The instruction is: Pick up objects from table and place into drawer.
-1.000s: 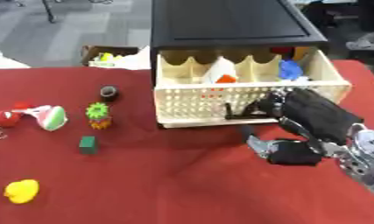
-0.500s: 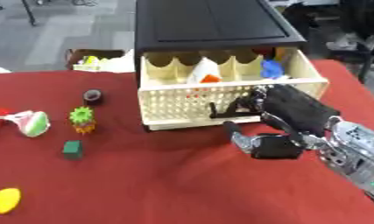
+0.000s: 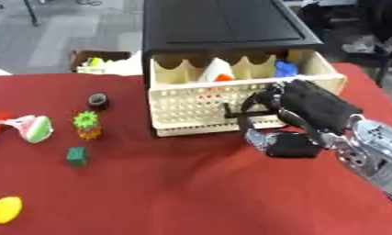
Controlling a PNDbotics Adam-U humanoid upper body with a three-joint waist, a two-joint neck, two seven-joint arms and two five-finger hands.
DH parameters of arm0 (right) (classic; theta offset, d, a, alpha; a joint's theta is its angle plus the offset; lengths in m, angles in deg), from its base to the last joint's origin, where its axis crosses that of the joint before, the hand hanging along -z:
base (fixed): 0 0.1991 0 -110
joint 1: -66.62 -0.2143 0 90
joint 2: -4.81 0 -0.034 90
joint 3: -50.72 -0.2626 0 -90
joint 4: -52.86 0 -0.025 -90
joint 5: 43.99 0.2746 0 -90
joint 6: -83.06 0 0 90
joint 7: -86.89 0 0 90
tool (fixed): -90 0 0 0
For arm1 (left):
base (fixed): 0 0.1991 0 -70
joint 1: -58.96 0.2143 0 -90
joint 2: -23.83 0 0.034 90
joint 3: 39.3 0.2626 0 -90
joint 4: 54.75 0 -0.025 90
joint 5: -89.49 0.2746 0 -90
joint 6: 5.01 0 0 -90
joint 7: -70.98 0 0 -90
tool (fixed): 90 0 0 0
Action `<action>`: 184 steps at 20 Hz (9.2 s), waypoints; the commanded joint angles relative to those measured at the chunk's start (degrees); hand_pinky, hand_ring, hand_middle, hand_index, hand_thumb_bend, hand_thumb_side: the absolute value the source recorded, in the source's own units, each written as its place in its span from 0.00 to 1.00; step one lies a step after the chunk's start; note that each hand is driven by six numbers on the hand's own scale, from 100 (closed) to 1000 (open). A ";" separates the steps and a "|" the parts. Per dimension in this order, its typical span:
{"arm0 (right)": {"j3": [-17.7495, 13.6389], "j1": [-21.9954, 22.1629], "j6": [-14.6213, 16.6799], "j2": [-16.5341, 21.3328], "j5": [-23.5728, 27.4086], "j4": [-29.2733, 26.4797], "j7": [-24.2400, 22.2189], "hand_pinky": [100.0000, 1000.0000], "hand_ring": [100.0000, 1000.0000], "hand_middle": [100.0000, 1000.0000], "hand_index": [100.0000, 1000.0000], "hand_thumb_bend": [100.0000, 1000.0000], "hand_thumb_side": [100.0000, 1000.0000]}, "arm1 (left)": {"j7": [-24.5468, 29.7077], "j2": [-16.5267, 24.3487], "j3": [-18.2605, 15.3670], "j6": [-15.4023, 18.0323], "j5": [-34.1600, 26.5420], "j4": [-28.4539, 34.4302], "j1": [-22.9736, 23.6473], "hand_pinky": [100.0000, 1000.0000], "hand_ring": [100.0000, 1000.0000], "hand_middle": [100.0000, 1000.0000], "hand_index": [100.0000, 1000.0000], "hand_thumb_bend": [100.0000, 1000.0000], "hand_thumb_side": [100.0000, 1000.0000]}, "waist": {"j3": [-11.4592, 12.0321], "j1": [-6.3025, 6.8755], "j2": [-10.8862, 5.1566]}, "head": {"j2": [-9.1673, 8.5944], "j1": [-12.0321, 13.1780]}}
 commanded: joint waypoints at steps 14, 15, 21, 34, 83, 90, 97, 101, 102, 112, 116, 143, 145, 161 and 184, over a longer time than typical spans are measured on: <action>-0.42 2.34 3.45 2.23 -1.98 -0.27 2.66 0.00 0.00 0.00 0.68 0.00 1.00 | 0.07 0.65 -0.15 0.10 0.04 1.02 -0.39 0.62 0.49 0.65 0.72 0.00 0.79 | -0.30 0.02 -1.05 | -0.70 0.67; -0.28 2.49 3.74 2.19 -2.09 -0.27 2.71 0.00 0.00 0.00 0.68 0.00 1.00 | 0.07 0.63 -0.15 0.08 0.02 1.02 -0.38 0.62 0.49 0.65 0.71 0.00 0.79 | -0.30 0.02 -1.04 | -0.72 0.68; 0.15 3.19 4.14 1.96 -3.03 -0.27 2.87 0.00 0.00 0.00 0.68 0.00 1.00 | 0.12 0.62 -0.18 0.10 0.04 1.02 -0.36 0.62 0.49 0.65 0.72 0.00 0.79 | -0.35 0.05 -1.05 | -0.82 0.67; 1.20 6.00 6.23 1.19 -5.24 -0.27 3.82 0.00 0.00 0.00 0.68 0.00 1.00 | 0.27 0.55 -0.21 0.20 0.03 1.02 -0.38 0.62 0.49 0.65 0.72 0.00 0.79 | -0.51 0.22 -1.00 | -0.94 0.69; -1.26 6.15 6.77 3.69 -4.75 -0.27 13.82 0.00 0.00 0.00 0.67 0.00 1.00 | 1.44 0.72 -0.19 0.56 0.09 1.02 -0.31 0.62 0.50 0.65 0.72 0.00 0.78 | -0.91 0.48 -1.57 | -1.53 1.07; -1.45 7.19 8.28 3.14 -5.29 -0.27 15.40 0.00 0.00 0.00 0.67 0.00 1.00 | 1.44 0.69 -0.22 0.55 0.09 1.02 -0.38 0.62 0.50 0.65 0.72 0.00 0.78 | -0.98 0.54 -1.44 | -1.60 1.22; -1.40 7.82 8.52 3.09 -5.62 -0.27 16.04 0.00 0.00 0.00 0.66 0.00 1.00 | 1.46 0.66 -0.22 0.60 0.06 1.02 -0.45 0.62 0.50 0.65 0.71 0.00 0.78 | -0.89 0.56 -1.48 | -1.69 1.26; -1.28 8.02 8.85 3.04 -6.31 -0.27 15.84 0.00 0.00 0.00 0.68 0.00 1.00 | 1.49 0.65 -0.18 0.63 0.02 1.02 -0.54 0.62 0.50 0.65 0.71 0.00 0.78 | -0.89 0.52 -1.45 | -1.70 1.31; -1.42 7.97 8.94 3.08 -6.84 -0.27 15.72 0.00 0.00 0.00 0.70 0.00 1.00 | 1.51 0.65 -0.18 0.64 0.03 1.02 -0.56 0.62 0.50 0.65 0.71 0.00 0.78 | -0.89 0.50 -1.46 | -1.65 1.35; -4.30 7.71 7.42 2.32 -3.30 -0.27 16.37 0.17 0.28 0.30 0.72 0.00 1.00 | 1.40 0.75 -0.29 0.65 0.06 1.02 -0.59 0.62 0.50 0.66 0.71 0.00 0.78 | -0.96 0.45 -1.47 | -1.21 2.53; -5.30 7.43 6.92 2.31 -1.64 -0.27 16.20 0.22 0.34 0.37 0.74 0.00 1.00 | 1.41 0.75 -0.31 0.65 0.10 1.02 -0.59 0.62 0.50 0.66 0.71 0.00 0.78 | -1.03 0.42 -1.46 | -1.21 2.69; -15.70 7.23 9.39 -1.56 15.39 -0.27 21.98 0.16 0.19 0.24 0.67 0.00 1.00 | 0.82 1.07 -0.78 0.51 0.40 1.02 -0.24 0.61 0.50 0.66 0.71 0.00 0.78 | -2.35 0.75 -2.00 | -0.40 7.67; -17.01 6.77 9.20 -2.86 17.08 -0.27 23.20 0.16 0.19 0.24 0.66 0.00 1.00 | 0.69 1.10 -0.86 0.50 0.41 1.02 -0.25 0.61 0.50 0.66 0.71 0.00 0.78 | -2.54 0.86 -2.00 | -0.24 8.44; -18.97 3.07 17.83 -10.43 31.49 -0.27 37.49 0.50 0.43 0.39 0.69 0.00 1.00 | -2.75 5.53 -0.98 0.44 0.88 1.02 -3.43 0.61 0.51 0.67 0.73 0.00 0.74 | -2.48 1.89 -2.23 | 2.00 9.20; -16.46 3.66 24.60 -14.31 32.21 -0.27 39.14 0.53 0.43 0.38 0.68 0.00 1.00 | 29.64 45.39 11.41 -11.35 24.70 1.02 -7.12 0.52 0.43 0.53 0.91 0.00 0.74 | -3.21 3.65 -2.63 | 6.60 8.95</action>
